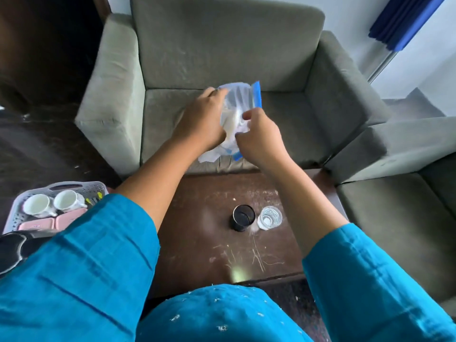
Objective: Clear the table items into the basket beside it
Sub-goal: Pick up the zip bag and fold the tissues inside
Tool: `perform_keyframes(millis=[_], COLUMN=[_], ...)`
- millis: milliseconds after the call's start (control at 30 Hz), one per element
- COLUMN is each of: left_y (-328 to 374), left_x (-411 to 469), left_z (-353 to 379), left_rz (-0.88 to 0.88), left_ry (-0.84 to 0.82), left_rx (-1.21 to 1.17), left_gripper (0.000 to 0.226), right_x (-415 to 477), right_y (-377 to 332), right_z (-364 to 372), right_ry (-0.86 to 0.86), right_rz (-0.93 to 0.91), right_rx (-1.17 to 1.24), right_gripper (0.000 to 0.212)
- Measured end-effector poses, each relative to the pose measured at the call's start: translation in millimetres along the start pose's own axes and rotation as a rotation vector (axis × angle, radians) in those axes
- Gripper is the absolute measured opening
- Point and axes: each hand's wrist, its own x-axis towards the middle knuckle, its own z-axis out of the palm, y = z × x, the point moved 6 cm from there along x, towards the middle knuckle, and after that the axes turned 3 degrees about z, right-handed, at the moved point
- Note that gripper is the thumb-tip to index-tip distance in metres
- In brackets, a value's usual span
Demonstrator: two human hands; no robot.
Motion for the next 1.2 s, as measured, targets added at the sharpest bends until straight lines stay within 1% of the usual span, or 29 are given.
perform_keyframes(millis=[33,100,167,200,267,300,367,433,467,500,567,633,767,800,867,933,1000,1067,1133,1200], left_y=[-0.9,-2.0,-1.3,-0.1,2.7,3.6,3.0,1.2,1.2,2.1,5.3,8.2,7.1,6.1,5.7,4.5,0.9,-2.8,-4.3,-4.6], left_x=[-0.4,-0.8,-1.5,-1.8,-2.7,-2.9,-3.5,-5.2,-6.0,-7.0,-8.9,-9.7,-5.6,-4.2,-1.6,0.4,1.0,0.2,0.1,0.7], left_z=[0.5,3.9,12.6,17.5,24.9,26.7,28.8,28.4,27.9,28.1,28.4,26.2,19.5,19.6,19.2,17.7,15.7,13.7,11.2,8.9], left_rz=[0.002,0.002,0.005,0.010,0.026,0.036,0.046,0.041,0.044,0.049,0.058,0.069,0.049,0.030,0.014,0.010,-0.015,-0.062,-0.089,-0.096], left_ry=[-0.001,-0.021,-0.076,-0.106,-0.144,-0.151,-0.159,-0.138,-0.118,-0.107,-0.099,-0.091,-0.077,-0.088,-0.078,-0.052,-0.034,-0.028,-0.015,-0.001], left_rx=[-0.012,-0.046,-0.085,-0.105,-0.139,-0.145,-0.136,-0.128,-0.132,-0.139,-0.162,-0.176,-0.102,-0.086,-0.075,-0.093,-0.127,-0.147,-0.160,-0.169], left_gripper=[0.069,0.073,0.078,0.080,0.080,0.079,0.078,0.080,0.081,0.081,0.083,0.083,0.080,0.078,0.071,0.063,0.059,0.060,0.062,0.063], right_x=[1.4,4.6,9.5,11.4,15.2,17.0,22.4,29.2,31.6,32.8,34.6,33.6,31.7,30.8,29.1,25.8,25.0,26.0,26.5,26.3], right_y=[5.7,10.4,8.7,5.5,-2.6,-6.4,-5.9,3.1,7.6,11.2,14.9,14.4,9.5,3.9,-8.0,-18.0,-22.6,-21.6,-18.8,-16.1], right_z=[-2.2,-6.2,-5.5,-4.8,-0.3,4.2,14.7,23.9,28.1,30.9,33.0,33.0,26.9,24.4,19.1,10.6,-0.3,-10.3,-19.6,-29.9], right_ry=[0.030,0.090,0.115,0.130,0.143,0.127,0.060,-0.008,-0.039,-0.056,-0.049,-0.041,-0.022,0.001,0.040,0.067,0.101,0.098,0.087,0.111], right_rz=[0.011,0.033,0.036,0.026,-0.047,-0.097,-0.128,-0.071,-0.032,0.006,0.046,0.036,0.005,-0.038,-0.150,-0.231,-0.251,-0.214,-0.168,-0.131], right_rx=[-0.055,-0.168,-0.266,-0.276,-0.281,-0.306,-0.359,-0.405,-0.418,-0.417,-0.422,-0.482,-0.480,-0.488,-0.502,-0.432,-0.319,-0.171,-0.035,0.063], right_gripper=[0.031,0.023,0.023,0.023,0.017,0.019,0.037,0.054,0.059,0.060,0.050,0.036,0.014,0.013,0.020,0.025,0.021,0.020,0.027,0.028])
